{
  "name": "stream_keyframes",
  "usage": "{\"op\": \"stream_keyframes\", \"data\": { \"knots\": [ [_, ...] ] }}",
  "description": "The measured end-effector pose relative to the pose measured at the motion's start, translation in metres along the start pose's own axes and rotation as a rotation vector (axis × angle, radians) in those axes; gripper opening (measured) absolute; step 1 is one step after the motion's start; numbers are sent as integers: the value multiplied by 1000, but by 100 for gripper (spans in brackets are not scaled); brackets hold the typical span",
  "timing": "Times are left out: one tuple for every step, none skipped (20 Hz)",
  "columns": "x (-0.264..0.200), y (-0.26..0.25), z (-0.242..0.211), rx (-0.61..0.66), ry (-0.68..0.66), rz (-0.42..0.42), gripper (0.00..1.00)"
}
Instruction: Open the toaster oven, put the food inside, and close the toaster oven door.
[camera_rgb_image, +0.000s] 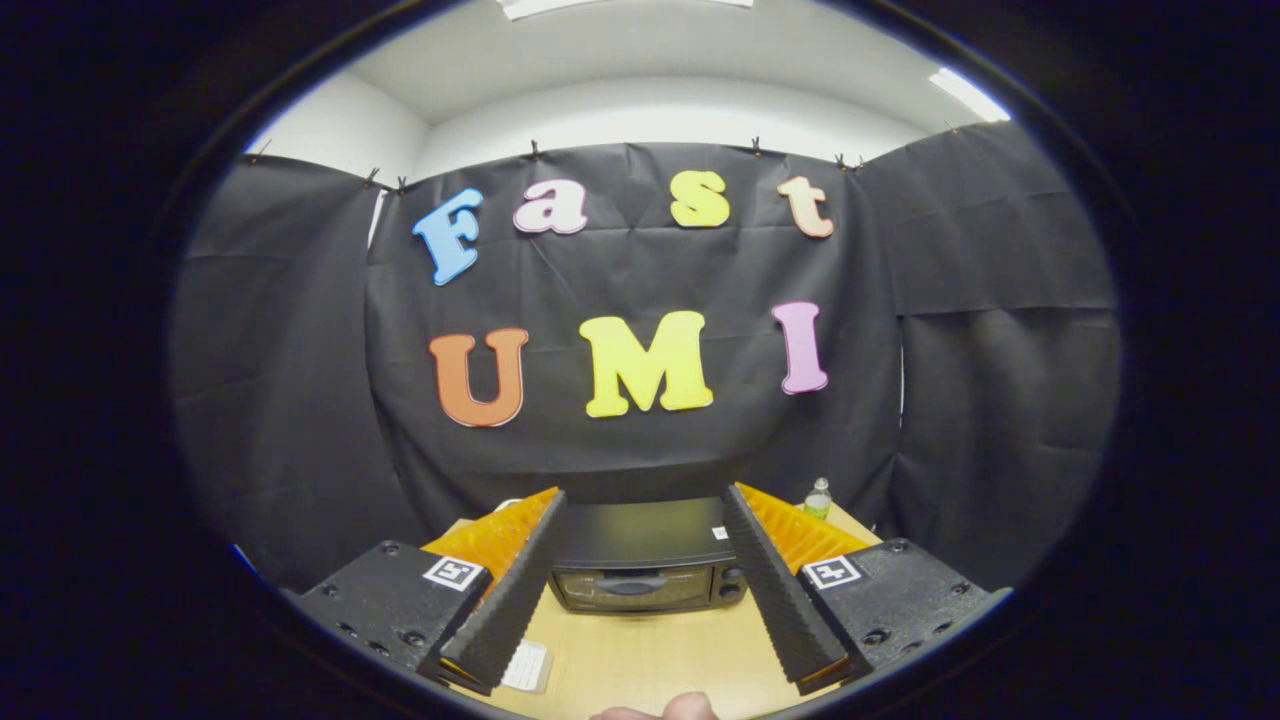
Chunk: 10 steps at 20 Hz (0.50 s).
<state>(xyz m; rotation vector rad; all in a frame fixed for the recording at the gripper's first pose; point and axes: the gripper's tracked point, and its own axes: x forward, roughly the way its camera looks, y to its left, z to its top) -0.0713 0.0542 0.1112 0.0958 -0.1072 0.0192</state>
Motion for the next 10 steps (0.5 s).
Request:
{"op": "stream_keyframes", "data": {
  "knots": [
    [0,0,-1,2,3,-2,100],
    [1,-1,-3,2,10,-4,100],
    [3,-2,-3,4,12,-5,100],
    [5,-4,-5,4,12,-6,100],
    [8,-5,-6,5,16,-6,100],
    [10,-7,-6,4,19,-4,100],
    [11,-9,-5,0,18,-6,100],
    [13,-9,-4,-5,14,-5,100],
    [13,-11,-3,-10,12,-6,100],
    [14,-11,-3,-11,10,-4,100]
  ]
}}
